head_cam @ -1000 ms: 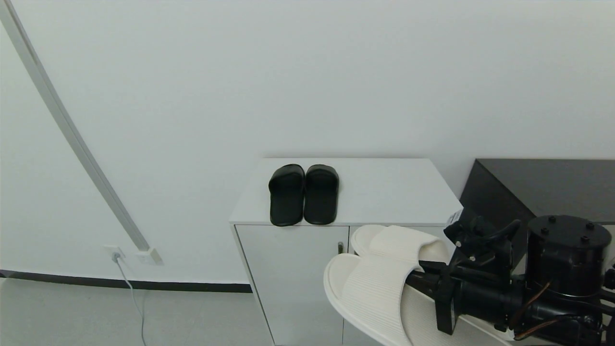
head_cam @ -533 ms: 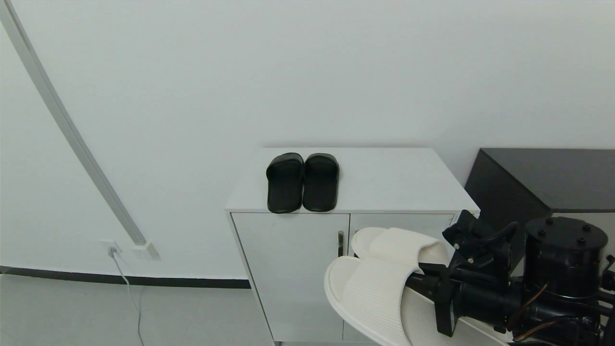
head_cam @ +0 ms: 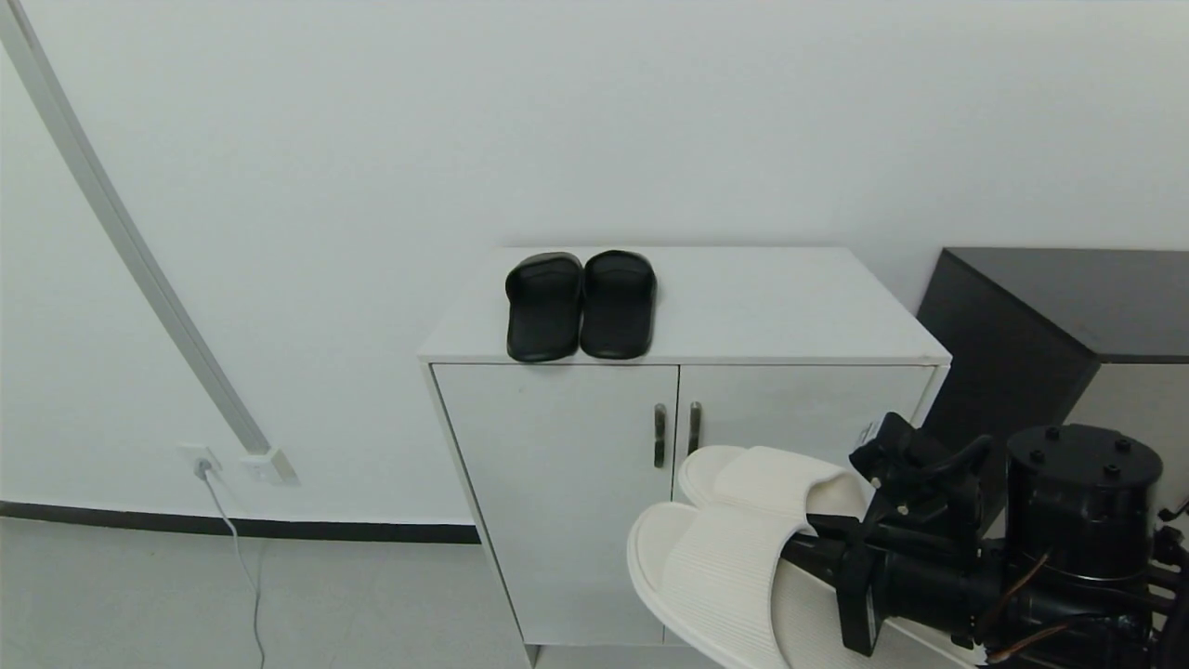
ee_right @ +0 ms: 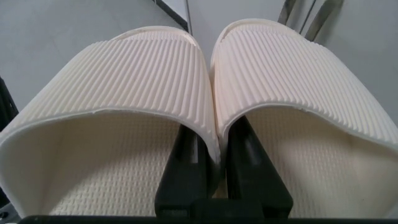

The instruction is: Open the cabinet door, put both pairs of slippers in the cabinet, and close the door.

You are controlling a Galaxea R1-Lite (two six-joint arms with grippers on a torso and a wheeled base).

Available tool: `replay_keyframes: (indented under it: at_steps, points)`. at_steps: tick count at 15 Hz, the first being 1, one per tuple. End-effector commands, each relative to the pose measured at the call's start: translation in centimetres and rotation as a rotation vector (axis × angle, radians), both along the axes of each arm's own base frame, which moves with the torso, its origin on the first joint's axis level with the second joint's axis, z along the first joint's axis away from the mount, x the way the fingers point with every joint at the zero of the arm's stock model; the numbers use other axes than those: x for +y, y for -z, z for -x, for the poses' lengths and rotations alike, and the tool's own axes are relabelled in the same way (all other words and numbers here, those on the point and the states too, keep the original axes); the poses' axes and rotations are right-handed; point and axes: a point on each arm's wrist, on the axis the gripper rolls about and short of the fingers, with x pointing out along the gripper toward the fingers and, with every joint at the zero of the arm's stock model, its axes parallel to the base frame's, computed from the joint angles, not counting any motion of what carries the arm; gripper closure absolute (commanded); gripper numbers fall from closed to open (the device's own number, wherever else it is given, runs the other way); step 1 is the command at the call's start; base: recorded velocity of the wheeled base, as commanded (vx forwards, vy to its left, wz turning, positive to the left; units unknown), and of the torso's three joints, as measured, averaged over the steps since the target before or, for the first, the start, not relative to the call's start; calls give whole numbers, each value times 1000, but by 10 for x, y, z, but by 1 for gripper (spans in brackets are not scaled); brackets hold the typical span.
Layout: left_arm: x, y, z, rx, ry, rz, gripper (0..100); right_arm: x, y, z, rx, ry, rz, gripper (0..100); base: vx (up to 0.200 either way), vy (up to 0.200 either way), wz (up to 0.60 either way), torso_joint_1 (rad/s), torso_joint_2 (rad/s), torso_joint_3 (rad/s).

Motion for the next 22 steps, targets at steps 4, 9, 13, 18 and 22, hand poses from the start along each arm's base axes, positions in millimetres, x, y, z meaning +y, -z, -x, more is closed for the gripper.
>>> replay_keyframes:
  at_steps: [4,9,13,18,22]
  points:
    - [0,0,0,1,0,-1,0,0,1,1,-18,-11,19,100,0,0,0,-211,527,317]
    - [0,0,0,0,0,-1,0,1,5,0,-4,-13,30,100,0,0,0,-176,500,324]
    - [0,0,0,1,0,0,0,1,6,0,-2,-13,32,100,0,0,0,-145,472,330]
    - [0,-1,-4,58,1,-3,0,1,7,0,0,-13,33,100,0,0,0,-101,464,351]
    - [-1,-64,-11,36,39,64,0,1,8,0,4,-12,37,100,0,0,0,-47,446,388]
